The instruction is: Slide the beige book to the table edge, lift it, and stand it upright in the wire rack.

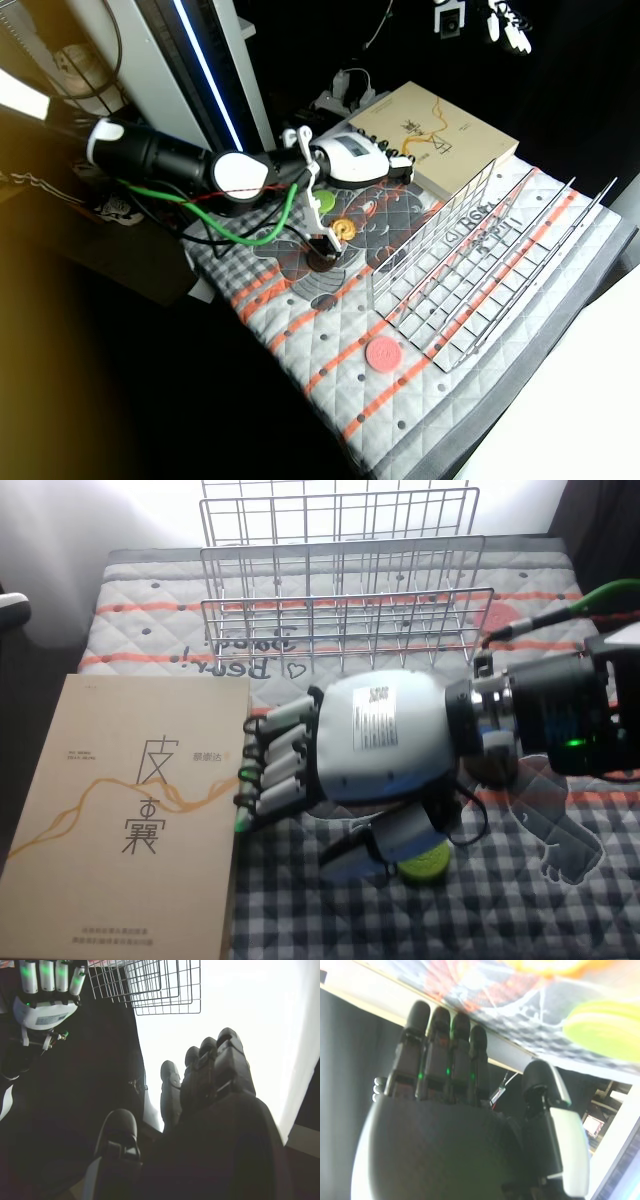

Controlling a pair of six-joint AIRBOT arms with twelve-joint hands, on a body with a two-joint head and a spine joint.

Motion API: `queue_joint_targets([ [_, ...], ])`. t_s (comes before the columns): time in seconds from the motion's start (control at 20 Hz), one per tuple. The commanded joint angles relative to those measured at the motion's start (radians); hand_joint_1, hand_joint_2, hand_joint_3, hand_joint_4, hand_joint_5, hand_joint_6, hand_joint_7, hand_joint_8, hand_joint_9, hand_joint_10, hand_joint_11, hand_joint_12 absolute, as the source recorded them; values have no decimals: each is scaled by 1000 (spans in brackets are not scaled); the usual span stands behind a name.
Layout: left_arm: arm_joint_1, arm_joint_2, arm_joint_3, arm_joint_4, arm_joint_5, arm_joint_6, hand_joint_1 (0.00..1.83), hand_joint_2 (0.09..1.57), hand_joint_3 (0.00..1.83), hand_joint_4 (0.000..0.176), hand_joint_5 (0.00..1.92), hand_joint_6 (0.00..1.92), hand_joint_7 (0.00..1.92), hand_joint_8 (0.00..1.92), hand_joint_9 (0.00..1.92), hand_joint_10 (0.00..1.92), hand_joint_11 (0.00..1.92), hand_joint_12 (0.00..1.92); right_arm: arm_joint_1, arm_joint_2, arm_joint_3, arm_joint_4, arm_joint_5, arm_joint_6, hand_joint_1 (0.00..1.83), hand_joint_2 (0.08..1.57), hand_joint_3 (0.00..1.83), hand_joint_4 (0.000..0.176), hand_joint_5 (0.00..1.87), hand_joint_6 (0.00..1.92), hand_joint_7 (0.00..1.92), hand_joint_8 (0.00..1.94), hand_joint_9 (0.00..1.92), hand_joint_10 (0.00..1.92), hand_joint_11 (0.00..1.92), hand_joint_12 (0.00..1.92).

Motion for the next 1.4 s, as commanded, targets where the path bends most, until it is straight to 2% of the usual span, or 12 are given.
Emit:
queue_joint_targets([
  [0.0, -6, -4, 7, -19, -128, -9, 0, 1298, 7, 127, 315, 14, 157, 4, 72, 2, 0, 0, 15, -13, 1, 50, 59, 4, 249, 1322, 0, 0, 384, 1, 440, 0, 402, 0, 108, 829],
  [0.05, -6, -5, 7, -19, -128, -9, 0, 1300, 8, 120, 317, 14, 156, 3, 67, 0, 0, 0, 16, -16, 3, 50, 59, 4, 199, 1335, 5, 0, 383, 0, 444, 2, 404, 2, 106, 817],
  [0.25, -6, -8, 9, -19, -129, -11, 0, 1283, 0, 133, 313, 9, 148, 0, 69, 1, 1, 0, 29, -37, 20, 50, 59, 4, 195, 1337, 0, 0, 411, 0, 470, 0, 425, 0, 150, 722],
  [0.45, -6, -8, 10, -19, -131, -11, 0, 1286, 1, 128, 311, 7, 139, 0, 72, 3, 0, 0, 30, -55, 35, 50, 59, 4, 200, 1337, 0, 0, 381, 0, 452, 0, 406, 0, 132, 731],
  [0.55, -6, -11, 10, -19, -131, -14, 0, 1274, 0, 136, 320, 9, 148, 3, 74, 3, 14, 6, 30, -60, 43, 50, 59, 4, 203, 1344, 3, 0, 378, 2, 449, 4, 399, 3, 124, 731],
  [0.75, -6, -12, 11, -20, -131, -18, 0, 1274, 0, 132, 340, 12, 159, 6, 73, 2, 38, 22, 30, -65, 48, 50, 58, 4, 194, 1346, 0, 0, 377, 0, 461, 0, 421, 2, 93, 810],
  [0.95, -6, -12, 11, -20, -133, -20, 0, 1271, 0, 127, 345, 10, 131, 0, 73, 1, 15, 21, 32, -80, 61, 42, 57, 4, 190, 1343, 0, 0, 379, 2, 454, 1, 409, 2, 105, 770],
  [1.0, -6, -12, 11, -20, -133, -20, 0, 1258, 0, 158, 329, 3, 119, 0, 62, 0, 2, 3, 33, -81, 63, 40, 57, 4, 214, 1340, 0, 0, 382, 3, 454, 2, 408, 2, 115, 761],
  [1.1, -6, -12, 11, -20, -135, -20, 0, 1264, 0, 160, 311, 0, 116, 0, 63, 2, 0, 1, 36, -86, 66, 38, 56, 4, 234, 1337, 0, 0, 384, 2, 463, 4, 418, 5, 128, 756],
  [1.15, -6, -12, 11, -20, -135, -20, 0, 1287, 5, 152, 305, 1, 134, 7, 89, 12, 18, 8, 39, -90, 68, 38, 56, 4, 210, 1335, 0, 0, 382, 4, 460, 4, 415, 6, 121, 742],
  [1.2, -6, -12, 11, -20, -135, -20, 0, 1281, 2, 162, 303, 1, 136, 6, 93, 12, 30, 15, 42, -94, 71, 38, 56, 4, 207, 1338, 0, 0, 379, 1, 461, 1, 411, 2, 118, 699],
  [1.35, -6, -12, 11, -19, -136, -20, 0, 1289, 5, 165, 302, 1, 140, 6, 97, 11, 41, 25, 50, -105, 79, 38, 52, 4, 197, 1348, 1, 0, 394, 0, 480, 1, 421, 1, 135, 644],
])
